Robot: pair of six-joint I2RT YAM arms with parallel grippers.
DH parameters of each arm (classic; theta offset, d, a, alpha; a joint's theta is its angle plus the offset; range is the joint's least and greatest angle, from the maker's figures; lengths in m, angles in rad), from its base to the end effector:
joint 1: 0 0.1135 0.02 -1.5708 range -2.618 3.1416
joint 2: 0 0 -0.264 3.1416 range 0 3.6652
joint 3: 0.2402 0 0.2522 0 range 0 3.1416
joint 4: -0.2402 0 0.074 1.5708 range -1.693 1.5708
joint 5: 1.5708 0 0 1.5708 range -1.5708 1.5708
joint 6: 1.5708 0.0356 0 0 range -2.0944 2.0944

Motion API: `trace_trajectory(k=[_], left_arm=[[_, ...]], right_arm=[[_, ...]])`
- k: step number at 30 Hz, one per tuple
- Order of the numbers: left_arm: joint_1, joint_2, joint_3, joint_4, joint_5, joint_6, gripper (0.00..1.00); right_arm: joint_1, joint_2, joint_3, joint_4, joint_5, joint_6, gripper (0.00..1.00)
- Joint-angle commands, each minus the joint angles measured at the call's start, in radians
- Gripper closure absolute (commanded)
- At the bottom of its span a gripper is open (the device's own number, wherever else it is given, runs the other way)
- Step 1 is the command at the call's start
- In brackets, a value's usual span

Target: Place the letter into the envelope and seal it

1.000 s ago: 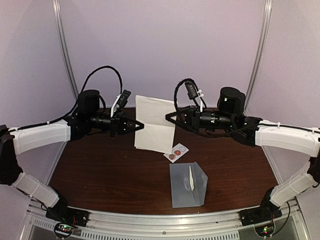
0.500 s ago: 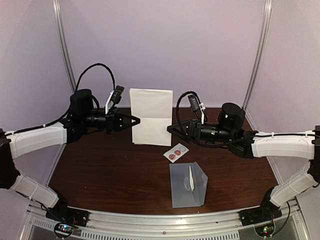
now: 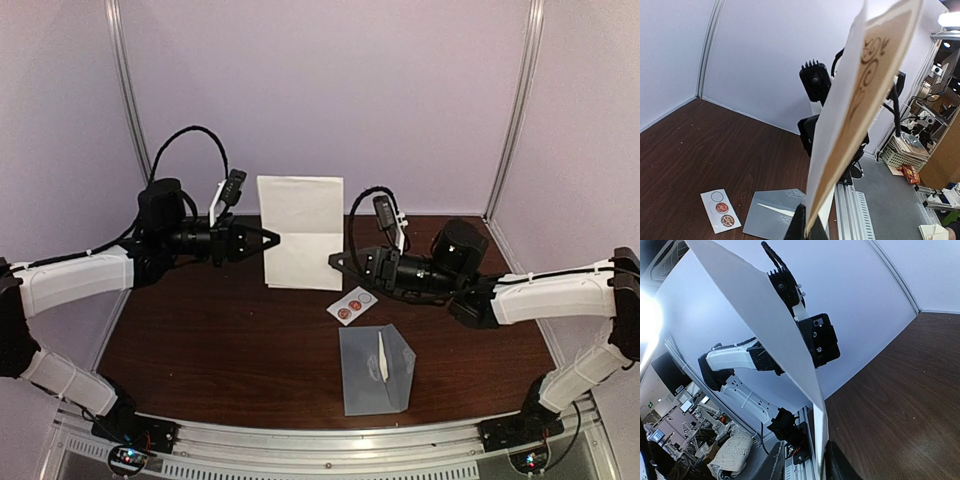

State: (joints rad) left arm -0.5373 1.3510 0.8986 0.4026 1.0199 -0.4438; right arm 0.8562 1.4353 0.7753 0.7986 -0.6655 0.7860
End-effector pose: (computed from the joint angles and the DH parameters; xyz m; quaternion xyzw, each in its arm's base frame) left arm 0.2435 -0.1804 0.3134 0.3656 0.6159 -0.5954 0.3640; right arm 0.1903 0.2528 0.2864 -0.2680 0.6114 0.6679 0.3289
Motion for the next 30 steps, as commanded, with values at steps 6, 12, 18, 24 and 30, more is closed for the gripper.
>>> trace_trajectory(k=[6, 12, 18, 24, 30], left_arm=[[0.007, -0.024, -0.005, 0.045, -0.011, -0.006, 1.0], [0.009, -0.035, 0.016, -0.017, -0.035, 0.034, 0.84], [0.077, -0.115, 0.012, -0.047, -0.108, 0.06, 0.43], [0.138, -0.205, -0.026, -0.034, -0.238, 0.056, 0.36], [0.145, -0.246, -0.046, -0.106, -0.518, 0.056, 0.36]], right_arm=[[0.017, -0.004, 0.019, 0.004, 0.113, -0.006, 1.0], [0.015, -0.018, 0.011, -0.024, 0.16, -0.009, 1.0], [0.013, -0.039, -0.002, -0.04, 0.165, -0.016, 1.0], [0.013, -0.027, 0.013, -0.055, 0.113, -0.024, 1.0], [0.013, -0.007, 0.049, -0.1, 0.052, -0.048, 1.0]])
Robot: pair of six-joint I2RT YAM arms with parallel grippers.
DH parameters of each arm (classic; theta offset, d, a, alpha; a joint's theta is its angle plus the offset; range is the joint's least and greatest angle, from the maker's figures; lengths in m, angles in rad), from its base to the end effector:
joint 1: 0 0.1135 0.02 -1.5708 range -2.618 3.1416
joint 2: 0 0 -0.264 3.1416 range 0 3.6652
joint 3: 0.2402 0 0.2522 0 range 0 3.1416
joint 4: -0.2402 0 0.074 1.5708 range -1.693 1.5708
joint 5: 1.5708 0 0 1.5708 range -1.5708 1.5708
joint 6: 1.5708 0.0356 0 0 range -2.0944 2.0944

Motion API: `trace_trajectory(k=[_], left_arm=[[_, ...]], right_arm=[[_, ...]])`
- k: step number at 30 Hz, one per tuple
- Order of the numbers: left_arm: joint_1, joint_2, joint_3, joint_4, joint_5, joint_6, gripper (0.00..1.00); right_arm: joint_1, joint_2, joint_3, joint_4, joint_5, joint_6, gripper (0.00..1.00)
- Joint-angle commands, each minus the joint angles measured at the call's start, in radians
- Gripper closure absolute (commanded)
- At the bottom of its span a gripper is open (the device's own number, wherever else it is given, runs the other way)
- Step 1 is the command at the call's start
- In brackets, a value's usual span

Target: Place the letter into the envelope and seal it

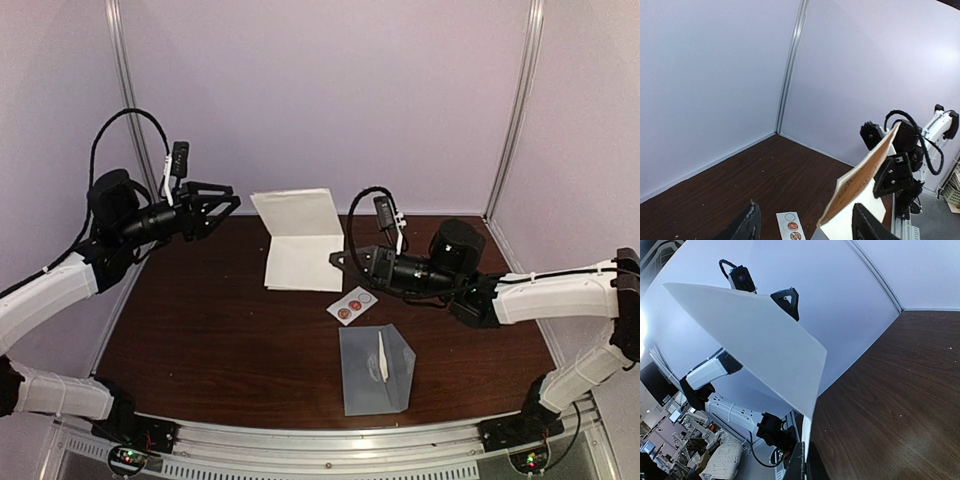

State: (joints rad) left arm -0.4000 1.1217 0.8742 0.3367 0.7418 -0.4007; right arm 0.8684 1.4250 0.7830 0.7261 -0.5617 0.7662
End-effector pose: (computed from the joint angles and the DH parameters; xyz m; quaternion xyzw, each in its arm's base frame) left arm 0.2277 -0.1224 0.3584 0.2673 0.6291 -0.4933 0.5380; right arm 0.1907 0.2546 0.2848 -0.2370 0.6390 0.6442 0.3472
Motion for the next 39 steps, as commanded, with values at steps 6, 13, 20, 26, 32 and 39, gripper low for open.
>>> trace_trajectory(k=[6, 13, 20, 26, 32, 39], left_arm=[[0.007, 0.009, -0.006, -0.078, -0.244, 0.029, 0.35], [0.006, 0.119, 0.055, -0.139, -0.146, 0.013, 0.35], [-0.053, 0.179, 0.09, -0.114, 0.121, 0.059, 0.33], [-0.115, 0.201, 0.103, -0.103, 0.277, 0.084, 0.31], [-0.158, 0.251, 0.152, -0.211, 0.309, 0.153, 0.3], [-0.17, 0.262, 0.164, -0.257, 0.268, 0.186, 0.3]], right_arm=[[0.001, 0.012, 0.071, -0.078, -0.091, -0.053, 1.0], [0.001, 0.032, 0.103, -0.122, -0.163, -0.07, 1.0], [0.001, 0.054, 0.133, -0.199, -0.17, -0.083, 1.0], [0.001, 0.095, 0.178, -0.291, -0.152, -0.092, 1.0], [0.001, 0.101, 0.18, -0.287, -0.154, -0.086, 1.0], [0.001, 0.101, 0.18, -0.274, -0.194, -0.084, 1.0]])
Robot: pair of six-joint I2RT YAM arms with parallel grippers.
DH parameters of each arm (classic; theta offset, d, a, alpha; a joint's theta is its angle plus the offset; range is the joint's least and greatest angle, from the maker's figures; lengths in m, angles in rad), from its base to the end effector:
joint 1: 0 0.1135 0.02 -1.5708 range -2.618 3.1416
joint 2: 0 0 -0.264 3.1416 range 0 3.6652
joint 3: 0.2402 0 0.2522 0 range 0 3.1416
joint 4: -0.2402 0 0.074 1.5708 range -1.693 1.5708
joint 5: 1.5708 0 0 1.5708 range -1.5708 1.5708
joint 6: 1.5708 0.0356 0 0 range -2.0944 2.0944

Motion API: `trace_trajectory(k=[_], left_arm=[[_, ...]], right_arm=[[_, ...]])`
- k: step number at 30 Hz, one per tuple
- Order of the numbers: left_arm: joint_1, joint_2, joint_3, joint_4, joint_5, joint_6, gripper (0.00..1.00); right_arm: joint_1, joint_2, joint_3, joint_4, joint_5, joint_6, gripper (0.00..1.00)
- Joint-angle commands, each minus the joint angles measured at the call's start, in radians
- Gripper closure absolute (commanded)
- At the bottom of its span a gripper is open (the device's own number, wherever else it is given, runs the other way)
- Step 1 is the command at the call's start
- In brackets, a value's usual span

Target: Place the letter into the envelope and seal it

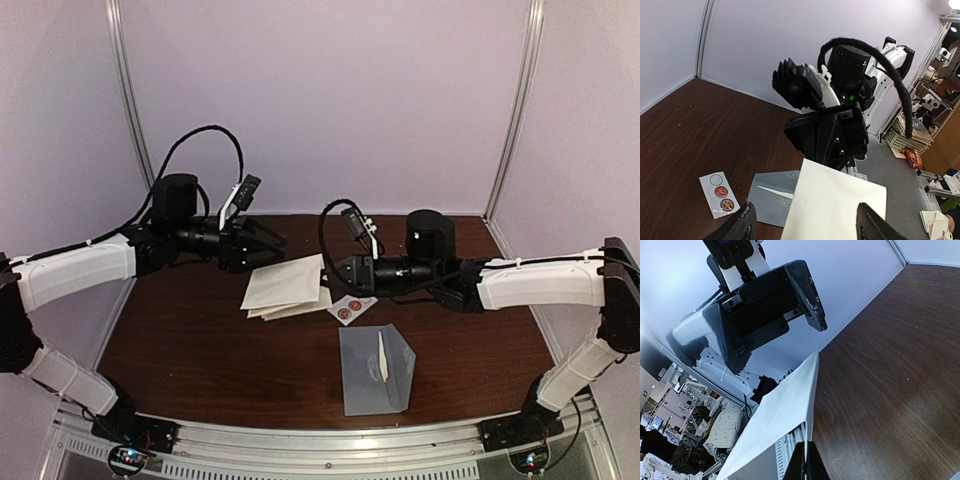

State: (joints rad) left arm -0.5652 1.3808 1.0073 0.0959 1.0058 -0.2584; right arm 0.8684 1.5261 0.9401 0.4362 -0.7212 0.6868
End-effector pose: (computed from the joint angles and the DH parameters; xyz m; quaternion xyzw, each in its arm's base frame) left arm 0.2453 -0.1912 0.3137 0.3938 0.6467 -0.5638 0.3298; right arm 0.2050 0.2786 0.2767 -0.2935 0.6855 0.6187 0.2472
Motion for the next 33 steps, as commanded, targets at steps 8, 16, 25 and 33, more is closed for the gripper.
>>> trace_trajectory(k=[8, 16, 25, 33], left_arm=[[-0.04, 0.034, 0.058, -0.09, -0.04, 0.098, 0.31], [-0.071, 0.058, 0.073, -0.137, 0.004, 0.128, 0.51], [-0.093, 0.093, 0.1, -0.196, 0.03, 0.165, 0.88], [-0.093, 0.088, 0.102, -0.195, 0.009, 0.166, 1.0]], right_arm=[[0.001, 0.0, 0.029, 0.025, -0.085, -0.006, 1.0], [0.001, -0.007, 0.062, -0.06, -0.093, -0.069, 1.0], [0.0, -0.011, 0.138, -0.233, -0.037, -0.184, 1.0], [-0.053, -0.084, 0.08, -0.222, 0.058, -0.164, 0.92]])
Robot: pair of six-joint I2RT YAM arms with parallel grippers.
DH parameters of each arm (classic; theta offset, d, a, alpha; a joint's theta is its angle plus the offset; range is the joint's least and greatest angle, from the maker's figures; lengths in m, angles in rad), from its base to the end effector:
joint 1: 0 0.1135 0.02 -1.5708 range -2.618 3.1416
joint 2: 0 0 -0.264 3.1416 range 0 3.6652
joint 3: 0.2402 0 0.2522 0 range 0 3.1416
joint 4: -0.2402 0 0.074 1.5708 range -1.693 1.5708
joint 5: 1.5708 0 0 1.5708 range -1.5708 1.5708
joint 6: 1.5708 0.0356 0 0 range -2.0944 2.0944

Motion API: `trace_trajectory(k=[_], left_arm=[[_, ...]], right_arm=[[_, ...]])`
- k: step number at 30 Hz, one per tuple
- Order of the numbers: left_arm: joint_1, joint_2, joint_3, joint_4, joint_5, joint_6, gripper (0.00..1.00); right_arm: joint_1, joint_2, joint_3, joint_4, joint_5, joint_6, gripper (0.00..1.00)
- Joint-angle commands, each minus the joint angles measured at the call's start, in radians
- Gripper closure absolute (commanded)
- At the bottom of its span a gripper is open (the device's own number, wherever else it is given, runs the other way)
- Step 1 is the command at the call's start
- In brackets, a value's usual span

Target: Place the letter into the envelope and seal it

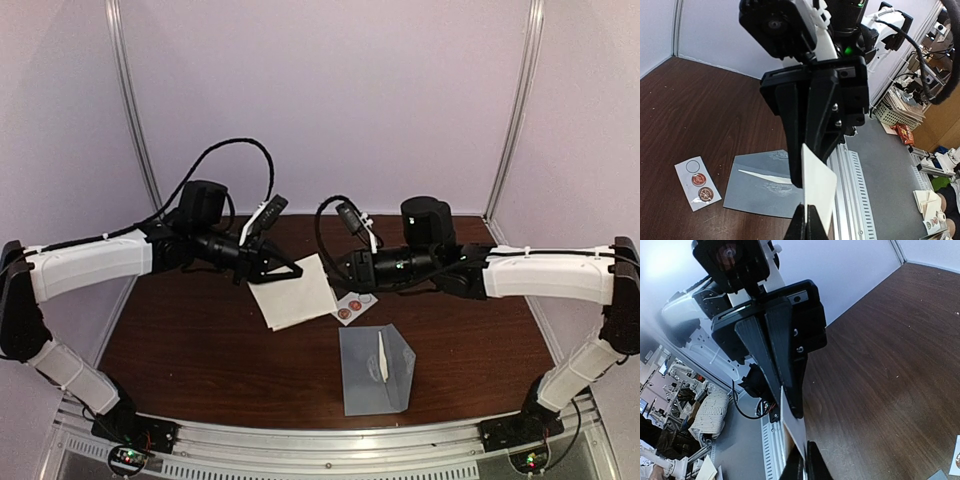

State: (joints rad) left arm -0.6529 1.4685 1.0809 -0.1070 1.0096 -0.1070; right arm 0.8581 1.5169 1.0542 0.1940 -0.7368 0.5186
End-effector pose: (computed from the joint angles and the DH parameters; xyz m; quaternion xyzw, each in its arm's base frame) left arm 0.2393 -0.2210 0.2950 0.4413 0.6569 -0.5520 0.2626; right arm 0.2098 0.2793 0.2948 -0.3405 0.6945 0.5804 0.2547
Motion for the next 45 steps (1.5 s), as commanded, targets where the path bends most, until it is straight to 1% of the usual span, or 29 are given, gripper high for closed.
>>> trace_trajectory(k=[1, 5, 8, 9, 10, 12, 15, 21, 24, 25, 26, 28, 29, 30, 31, 33, 35, 39, 45], left_arm=[[-0.005, -0.002, 0.027, 0.012, -0.001, 0.015, 1.0], [-0.005, -0.024, 0.0, 0.069, -0.05, -0.021, 1.0], [-0.005, -0.039, -0.023, 0.115, -0.071, -0.049, 1.0], [-0.004, -0.042, -0.027, 0.135, -0.073, -0.055, 1.0], [-0.004, -0.043, -0.03, 0.143, -0.073, -0.059, 1.0], [-0.004, -0.043, -0.031, 0.147, -0.072, -0.062, 1.0], [-0.004, -0.04, -0.031, 0.149, -0.059, -0.063, 1.0], [-0.004, -0.036, -0.03, 0.154, -0.027, -0.067, 1.0], [-0.005, -0.036, -0.03, 0.158, -0.012, -0.071, 1.0], [-0.004, -0.035, -0.03, 0.158, -0.01, -0.07, 1.0], [-0.003, -0.035, -0.03, 0.158, -0.011, -0.071, 1.0], [-0.005, -0.033, -0.03, 0.157, -0.011, -0.072, 1.0], [-0.004, -0.033, -0.028, 0.155, -0.015, -0.072, 0.96], [-0.004, -0.032, -0.025, 0.146, -0.027, -0.069, 0.88], [-0.004, -0.032, -0.018, 0.123, -0.049, -0.063, 0.76], [-0.004, -0.033, -0.002, 0.078, -0.108, -0.047, 0.64], [-0.004, -0.033, 0.01, 0.046, -0.131, -0.029, 0.62], [-0.004, -0.037, 0.014, 0.034, -0.132, -0.017, 0.64], [-0.005, -0.032, 0.02, 0.018, -0.132, -0.004, 0.72]], right_arm=[[-0.056, -0.092, -0.055, 0.04, 0.075, 0.021, 0.87], [-0.08, -0.144, -0.118, 0.12, 0.051, 0.055, 0.63], [-0.07, -0.148, -0.139, 0.162, 0.013, 0.067, 0.48], [-0.062, -0.148, -0.147, 0.178, 0.007, 0.07, 0.38], [-0.053, -0.147, -0.152, 0.19, 0.003, 0.07, 0.31], [-0.033, -0.141, -0.157, 0.202, 0.001, 0.065, 0.23], [-0.013, -0.119, -0.155, 0.205, 0.007, 0.061, 0.21], [-0.005, -0.074, -0.147, 0.215, 0.013, 0.067, 0.28], [0.003, -0.054, -0.137, 0.219, 0.006, 0.069, 0.35], [0.005, -0.05, -0.134, 0.219, 0.004, 0.069, 0.41], [0.007, -0.047, -0.132, 0.218, 0.002, 0.069, 0.49], [0.007, -0.048, -0.128, 0.213, 0.005, 0.064, 0.75], [0.007, -0.052, -0.124, 0.2, 0.013, 0.055, 0.85], [0.007, -0.058, -0.118, 0.176, 0.025, 0.041, 0.94], [0.007, -0.064, -0.109, 0.14, 0.042, 0.021, 1.0], [0.006, -0.077, -0.079, 0.041, 0.079, -0.025, 1.0], [0.003, -0.091, -0.048, -0.055, 0.109, -0.07, 1.0], [-0.006, -0.126, -0.003, -0.208, 0.169, -0.141, 1.0], [-0.022, -0.151, 0.055, -0.376, 0.215, -0.205, 1.0]])
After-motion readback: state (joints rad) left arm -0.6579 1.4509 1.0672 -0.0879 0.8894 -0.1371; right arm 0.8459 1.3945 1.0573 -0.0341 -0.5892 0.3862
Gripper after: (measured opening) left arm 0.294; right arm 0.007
